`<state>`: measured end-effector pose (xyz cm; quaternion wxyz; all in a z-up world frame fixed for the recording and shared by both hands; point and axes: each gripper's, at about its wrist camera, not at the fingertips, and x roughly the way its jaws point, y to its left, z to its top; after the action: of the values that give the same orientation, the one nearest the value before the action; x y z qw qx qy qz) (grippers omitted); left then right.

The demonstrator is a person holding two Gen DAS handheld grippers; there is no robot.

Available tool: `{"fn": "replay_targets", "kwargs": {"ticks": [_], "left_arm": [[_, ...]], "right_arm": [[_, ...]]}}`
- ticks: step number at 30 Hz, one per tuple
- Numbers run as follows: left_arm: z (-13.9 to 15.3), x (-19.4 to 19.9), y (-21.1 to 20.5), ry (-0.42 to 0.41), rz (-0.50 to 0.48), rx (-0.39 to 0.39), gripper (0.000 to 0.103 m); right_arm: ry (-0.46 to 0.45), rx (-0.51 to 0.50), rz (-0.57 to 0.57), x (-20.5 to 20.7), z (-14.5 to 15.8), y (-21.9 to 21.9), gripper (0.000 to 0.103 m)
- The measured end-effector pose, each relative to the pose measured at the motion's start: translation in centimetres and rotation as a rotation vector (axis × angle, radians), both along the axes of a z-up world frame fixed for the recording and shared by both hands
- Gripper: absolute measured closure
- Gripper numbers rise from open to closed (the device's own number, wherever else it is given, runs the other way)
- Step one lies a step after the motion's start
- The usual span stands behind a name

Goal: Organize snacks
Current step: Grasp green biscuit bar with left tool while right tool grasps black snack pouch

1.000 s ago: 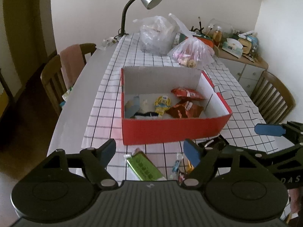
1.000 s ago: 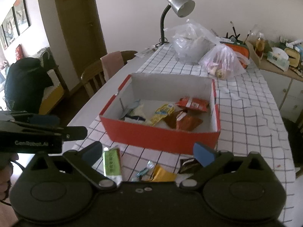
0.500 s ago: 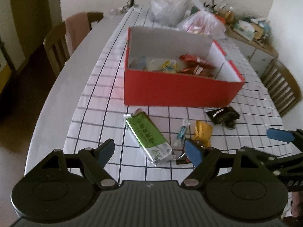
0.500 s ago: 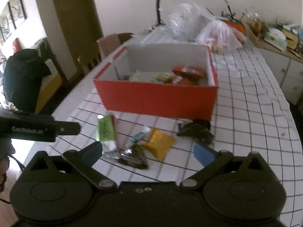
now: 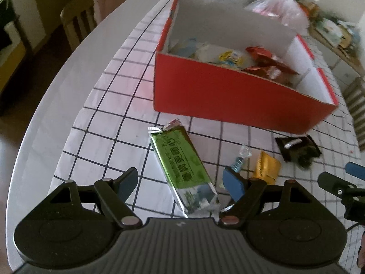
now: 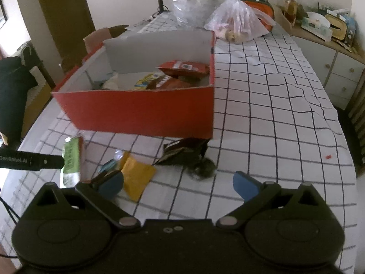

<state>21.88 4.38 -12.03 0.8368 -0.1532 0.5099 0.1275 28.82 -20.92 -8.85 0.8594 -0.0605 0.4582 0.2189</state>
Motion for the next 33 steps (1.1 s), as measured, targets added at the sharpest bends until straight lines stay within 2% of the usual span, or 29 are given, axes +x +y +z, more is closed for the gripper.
{"fn": "replay_targets", "kwargs": {"ticks": [8,19,22,24,28,32,33], "left_arm": [[-1.9,2.6,1.2,0.075,0.101,-0.028,0.022],[-3.4,4.2,1.2,0.117,0.116,-0.022,0.024],[-3.7,4.2,1.1,0.130,0.111,-0.015,0.033],[-3.6,4.2,0.8,0.132,0.103,-0.003,0.034],[-3.4,4.2,0.4,0.130,0.084,0.023,0.051],[-3.4,3.7,0.4,0.124,0.071,0.029,0.059],[-3.4,3.6,0.5,0.120,0.069,0.025,0.060]], "right_arm": [[0.043,-0.031,0.016,3.6,-1.9,1.5,0.003],[0.080,-0.104,0.015,5.9,-4.2,3.6,0.011],[0.085,-0.121,0.013,5.9,-4.6,3.8,0.016],[0.090,-0.130,0.011,5.9,-4.8,3.9,0.023],[0.088,-0.135,0.013,5.8,-4.8,4.0,0.031],[0.082,-0.135,0.012,5.5,-4.6,4.2,0.048],[0.078,-0.133,0.011,5.4,-4.5,4.2,0.049]]}}
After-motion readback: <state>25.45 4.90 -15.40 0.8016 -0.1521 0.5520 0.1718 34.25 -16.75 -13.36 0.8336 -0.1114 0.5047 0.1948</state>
